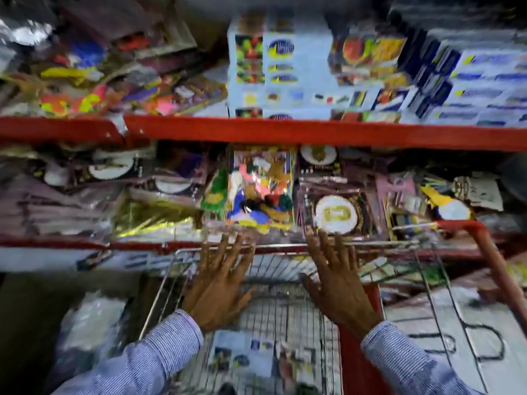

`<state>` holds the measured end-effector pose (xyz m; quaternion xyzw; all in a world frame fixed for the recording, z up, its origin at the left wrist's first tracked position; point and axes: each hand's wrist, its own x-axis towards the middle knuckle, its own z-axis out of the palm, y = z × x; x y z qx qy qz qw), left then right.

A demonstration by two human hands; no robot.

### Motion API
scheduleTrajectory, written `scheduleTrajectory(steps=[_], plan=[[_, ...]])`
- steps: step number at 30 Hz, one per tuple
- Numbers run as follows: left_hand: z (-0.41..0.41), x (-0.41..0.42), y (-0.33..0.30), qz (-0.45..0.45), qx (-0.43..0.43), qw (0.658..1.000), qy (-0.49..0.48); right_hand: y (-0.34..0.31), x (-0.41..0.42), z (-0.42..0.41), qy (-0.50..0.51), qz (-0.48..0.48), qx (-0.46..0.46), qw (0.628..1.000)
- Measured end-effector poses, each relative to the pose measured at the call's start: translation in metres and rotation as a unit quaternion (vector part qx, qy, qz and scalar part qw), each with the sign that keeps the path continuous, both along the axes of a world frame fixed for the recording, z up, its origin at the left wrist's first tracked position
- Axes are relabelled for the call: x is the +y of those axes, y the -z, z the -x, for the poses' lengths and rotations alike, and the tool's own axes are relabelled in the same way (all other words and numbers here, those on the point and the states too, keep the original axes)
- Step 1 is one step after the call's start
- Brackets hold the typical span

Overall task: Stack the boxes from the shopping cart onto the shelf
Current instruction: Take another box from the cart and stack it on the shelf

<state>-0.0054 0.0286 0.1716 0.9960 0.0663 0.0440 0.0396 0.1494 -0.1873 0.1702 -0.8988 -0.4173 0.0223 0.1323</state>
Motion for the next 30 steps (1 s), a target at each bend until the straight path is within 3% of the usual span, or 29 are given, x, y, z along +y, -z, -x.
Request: scheduleTrajectory(steps=[6,11,15,21,26,30], plan=[[0.041,-0.018,0.100,0.064,0.163,0.985,0.003,0.117,-0.015,0.036,-0.012,0.128,0.137,0.982],[0.050,-0.023,0.172,0.066,0.278,0.957,0.051,0.199,-0.007,0.048,-0.072,0.253,0.233,0.936],[0.046,-0.023,0.211,0.046,0.311,0.944,0.102,0.255,0.005,0.048,-0.091,0.316,0.311,0.892],[0.046,-0.023,0.250,0.025,0.305,0.935,0.180,0.303,0.016,0.045,-0.147,0.329,0.295,0.885],[0.040,-0.028,0.258,0.076,0.264,0.937,0.214,0.311,0.018,0.037,-0.215,0.323,0.232,0.892],[0.038,-0.039,0.267,0.069,0.288,0.917,0.269,0.307,0.018,0.029,-0.195,0.315,0.201,0.907]])
